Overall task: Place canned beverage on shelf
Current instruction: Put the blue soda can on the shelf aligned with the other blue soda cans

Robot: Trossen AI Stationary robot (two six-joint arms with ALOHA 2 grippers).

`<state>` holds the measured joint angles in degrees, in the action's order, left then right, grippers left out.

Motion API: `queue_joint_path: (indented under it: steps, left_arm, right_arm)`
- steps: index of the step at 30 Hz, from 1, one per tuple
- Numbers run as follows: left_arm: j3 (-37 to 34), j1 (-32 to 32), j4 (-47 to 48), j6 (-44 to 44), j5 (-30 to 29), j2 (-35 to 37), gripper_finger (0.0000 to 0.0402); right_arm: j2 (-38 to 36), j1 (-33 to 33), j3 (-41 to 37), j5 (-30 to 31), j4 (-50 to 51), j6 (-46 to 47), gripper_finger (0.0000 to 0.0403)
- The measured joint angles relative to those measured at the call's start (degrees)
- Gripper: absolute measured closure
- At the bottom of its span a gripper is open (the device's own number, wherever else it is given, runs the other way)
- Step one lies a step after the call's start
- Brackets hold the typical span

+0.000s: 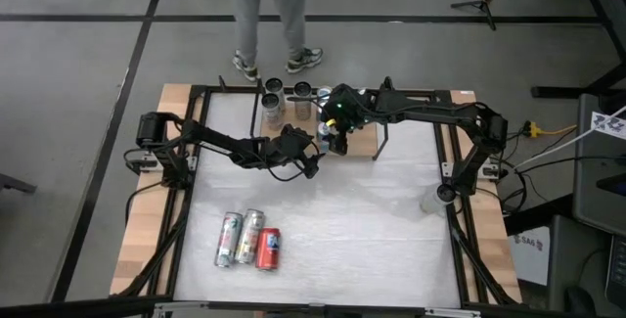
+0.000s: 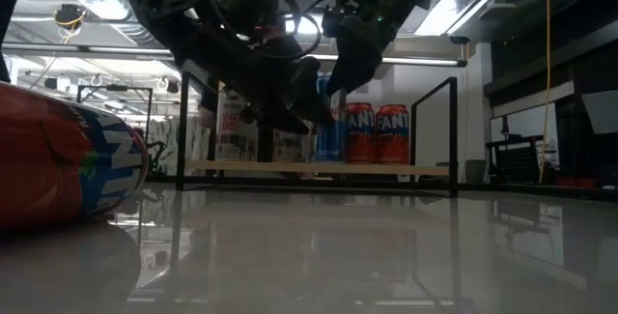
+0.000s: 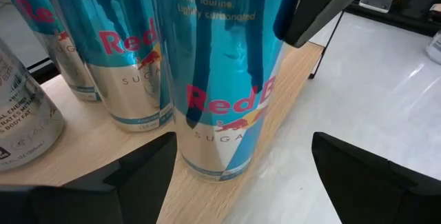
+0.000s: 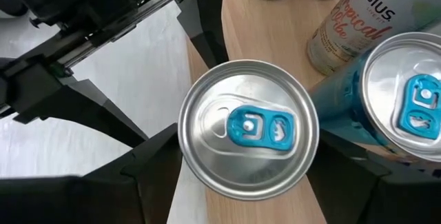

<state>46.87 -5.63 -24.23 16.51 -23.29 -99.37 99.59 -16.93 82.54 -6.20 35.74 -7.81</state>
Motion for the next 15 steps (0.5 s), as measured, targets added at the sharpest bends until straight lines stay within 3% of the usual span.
queue_joint_path:
  steps: [15]
  left_arm:
    - [0.0,0.0,0.04,0.01,-2.32,0.0,0.0072]
  right_arm:
    - [-0.34,0.0,-0.02,0.02,0.06,0.0,0.0125]
